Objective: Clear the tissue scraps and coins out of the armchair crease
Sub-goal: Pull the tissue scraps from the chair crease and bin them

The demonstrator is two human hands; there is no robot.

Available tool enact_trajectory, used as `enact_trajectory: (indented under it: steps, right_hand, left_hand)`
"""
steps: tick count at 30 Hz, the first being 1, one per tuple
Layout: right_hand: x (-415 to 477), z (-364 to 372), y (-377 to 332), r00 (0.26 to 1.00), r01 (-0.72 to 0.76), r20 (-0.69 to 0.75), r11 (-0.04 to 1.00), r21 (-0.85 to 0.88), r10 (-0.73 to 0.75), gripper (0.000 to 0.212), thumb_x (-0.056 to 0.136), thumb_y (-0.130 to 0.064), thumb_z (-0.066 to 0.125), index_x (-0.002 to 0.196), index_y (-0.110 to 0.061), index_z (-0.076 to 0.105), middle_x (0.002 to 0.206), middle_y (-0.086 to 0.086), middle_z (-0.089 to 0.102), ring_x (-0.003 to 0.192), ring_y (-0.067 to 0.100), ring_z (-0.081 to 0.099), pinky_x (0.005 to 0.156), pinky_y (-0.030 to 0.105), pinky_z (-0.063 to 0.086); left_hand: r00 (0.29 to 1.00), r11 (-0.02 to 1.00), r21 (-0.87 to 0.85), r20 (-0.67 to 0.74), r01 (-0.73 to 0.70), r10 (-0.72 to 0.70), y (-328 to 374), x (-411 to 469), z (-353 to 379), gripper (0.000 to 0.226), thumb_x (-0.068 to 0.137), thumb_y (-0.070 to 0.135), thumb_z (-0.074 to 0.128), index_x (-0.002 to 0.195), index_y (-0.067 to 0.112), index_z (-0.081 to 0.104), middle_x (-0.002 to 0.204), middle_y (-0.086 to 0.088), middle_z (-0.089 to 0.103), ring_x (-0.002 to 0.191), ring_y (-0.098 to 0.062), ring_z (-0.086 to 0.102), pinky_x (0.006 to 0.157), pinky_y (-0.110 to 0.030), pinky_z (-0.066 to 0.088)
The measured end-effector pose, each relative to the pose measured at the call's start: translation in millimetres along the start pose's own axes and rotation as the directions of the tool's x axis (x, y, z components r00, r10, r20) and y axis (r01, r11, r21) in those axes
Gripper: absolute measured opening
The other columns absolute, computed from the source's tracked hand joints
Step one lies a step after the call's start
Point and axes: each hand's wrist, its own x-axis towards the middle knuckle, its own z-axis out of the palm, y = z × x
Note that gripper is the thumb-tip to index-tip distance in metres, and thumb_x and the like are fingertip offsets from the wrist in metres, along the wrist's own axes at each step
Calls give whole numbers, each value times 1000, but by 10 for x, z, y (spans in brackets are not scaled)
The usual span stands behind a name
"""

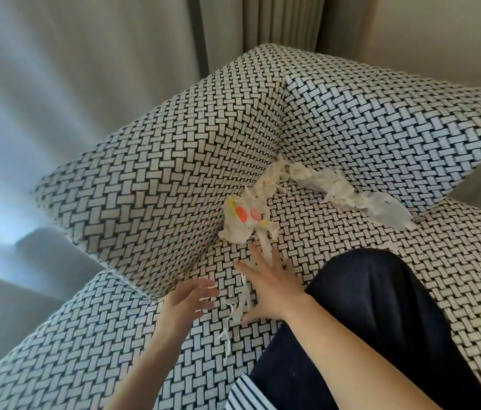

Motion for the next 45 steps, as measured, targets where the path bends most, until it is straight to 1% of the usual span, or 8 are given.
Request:
enact_trajectory:
  steps: [7, 10, 14, 19, 25, 30, 40, 45]
  right_hand:
    - [12, -7, -17, 931, 158, -341, 986, 52, -131, 36, 89, -29, 60, 122, -14, 57, 119, 5, 57, 114, 24, 50, 91, 38, 46]
    - [4, -10, -19, 892, 193, -438, 970, 149, -110, 21, 92, -12, 54, 111, -12, 64, 108, 5, 64, 105, 23, 57, 85, 37, 50]
    - [-50, -59, 7, 833, 249, -553, 910, 332, -26, 16, 91, -14, 56, 102, -14, 68, 102, 0, 68, 95, 17, 61, 77, 34, 51]
    - [-109, -147, 58, 752, 342, -651, 781, 523, 106, 8, 86, -14, 63, 90, -16, 69, 81, -8, 64, 70, 7, 57, 65, 22, 47]
    - [-205, -315, 148, 705, 403, -577, 437, 804, 412, 5, 83, -13, 68, 88, -12, 70, 75, -7, 67, 69, -1, 60, 59, 14, 46]
    - [-244, -407, 223, 702, 461, -451, 131, 878, 551, 2, 79, -11, 68, 79, -13, 67, 82, 17, 68, 74, 41, 59, 70, 52, 51]
    - [-267, -545, 346, 758, 533, -134, -488, 691, 638, 18, 86, 5, 53, 74, -7, 59, 65, 3, 51, 51, 7, 48, 47, 15, 43]
    - [-255, -554, 371, 780, 534, -95, -579, 616, 619, 18, 86, 3, 54, 74, -9, 58, 70, 0, 55, 59, 7, 50, 58, 17, 45]
  left_hand:
    - [998, 998, 44, -20, -55, 56, 12, 19, 41, 16, 94, 18, 52, 96, 19, 69, 93, 1, 73, 87, -20, 67, 82, -32, 50]
    - [979, 933, 297, 52, -202, 195, -102, 43, 84, 17, 86, 19, 65, 103, 24, 64, 105, 11, 65, 92, -9, 63, 70, -16, 46]
    - [915, 640, 658, 232, -398, 331, -337, 29, 143, 55, 74, 33, 76, 123, 29, 51, 117, 16, 44, 107, -5, 42, 93, -18, 37]
    - [834, 450, 713, 371, -538, 409, -461, 37, 149, 73, 74, 39, 75, 138, 33, 39, 124, 18, 32, 112, -1, 23, 104, -17, 25]
    - [769, 409, 670, 418, -620, 483, -539, 90, 75, 48, 81, 30, 70, 127, 27, 56, 109, 19, 42, 107, 1, 38, 99, -11, 30]
    - [737, 414, 623, 450, -663, 504, -565, 130, 17, 18, 82, 23, 70, 101, 22, 69, 99, 20, 50, 98, -1, 48, 91, -17, 42]
    - [599, 117, 656, 583, -745, 548, -499, 253, -36, 26, 62, 23, 81, 78, 28, 61, 91, 17, 60, 82, 3, 59, 79, -10, 50]
    - [590, 99, 655, 593, -749, 548, -502, 413, 12, 35, 62, 10, 84, 81, 26, 59, 81, 16, 61, 71, 3, 58, 72, -7, 49]
